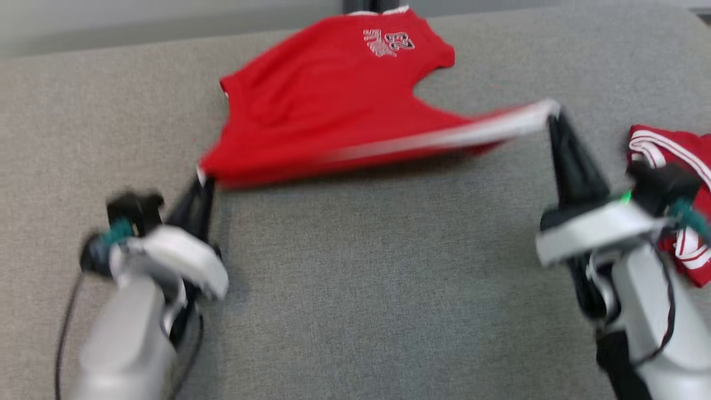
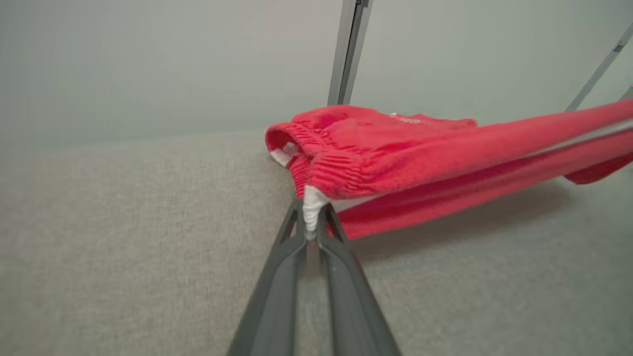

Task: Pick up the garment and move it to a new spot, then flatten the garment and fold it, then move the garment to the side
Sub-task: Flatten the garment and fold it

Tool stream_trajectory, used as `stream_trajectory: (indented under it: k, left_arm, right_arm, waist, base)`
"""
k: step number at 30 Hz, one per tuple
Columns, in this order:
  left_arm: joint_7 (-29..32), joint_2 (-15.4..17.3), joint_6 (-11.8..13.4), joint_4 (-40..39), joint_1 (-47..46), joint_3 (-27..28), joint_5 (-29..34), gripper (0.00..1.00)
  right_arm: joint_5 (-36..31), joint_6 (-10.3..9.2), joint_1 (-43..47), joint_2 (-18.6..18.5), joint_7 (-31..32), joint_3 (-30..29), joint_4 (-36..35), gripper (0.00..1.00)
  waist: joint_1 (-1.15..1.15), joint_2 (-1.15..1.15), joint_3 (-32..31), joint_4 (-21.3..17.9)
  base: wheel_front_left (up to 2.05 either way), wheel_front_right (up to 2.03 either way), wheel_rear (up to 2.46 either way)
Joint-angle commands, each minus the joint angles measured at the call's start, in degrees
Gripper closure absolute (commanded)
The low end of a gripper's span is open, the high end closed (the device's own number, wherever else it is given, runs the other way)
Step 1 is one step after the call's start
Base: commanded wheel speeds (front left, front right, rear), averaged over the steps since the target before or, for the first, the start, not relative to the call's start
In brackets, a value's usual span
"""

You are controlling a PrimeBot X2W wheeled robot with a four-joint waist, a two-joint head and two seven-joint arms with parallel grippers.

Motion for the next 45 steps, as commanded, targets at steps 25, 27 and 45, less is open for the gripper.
stream_trajectory:
  k: [25,27,45]
  left_arm:
    - [-0.08,-6.79,0.16,-6.25,38.66,10.84,2.34,1.00]
    - [-0.08,-6.83,0.15,-6.92,39.94,10.36,1.88,1.00]
    - [-0.08,-6.30,0.10,-16.99,24.73,3.51,-7.28,1.00]
  right_arm:
    - [2.39,-0.16,36.75,-0.93,0.00,7.76,1.97,1.00]
    - [2.67,-0.16,37.55,-1.17,0.00,8.21,1.83,1.00]
    - [0.32,-0.11,9.98,-5.41,0.01,9.99,5.03,1.00]
  waist:
    - [0.00,0.00,-20.13,2.97]
    - [0.00,0.00,-20.27,2.86]
    - [0.00,0.00,-10.71,8.06]
  base:
    - [0.00,0.00,0.00]
    - [0.00,0.00,0.00]
    - [0.00,0.00,0.00]
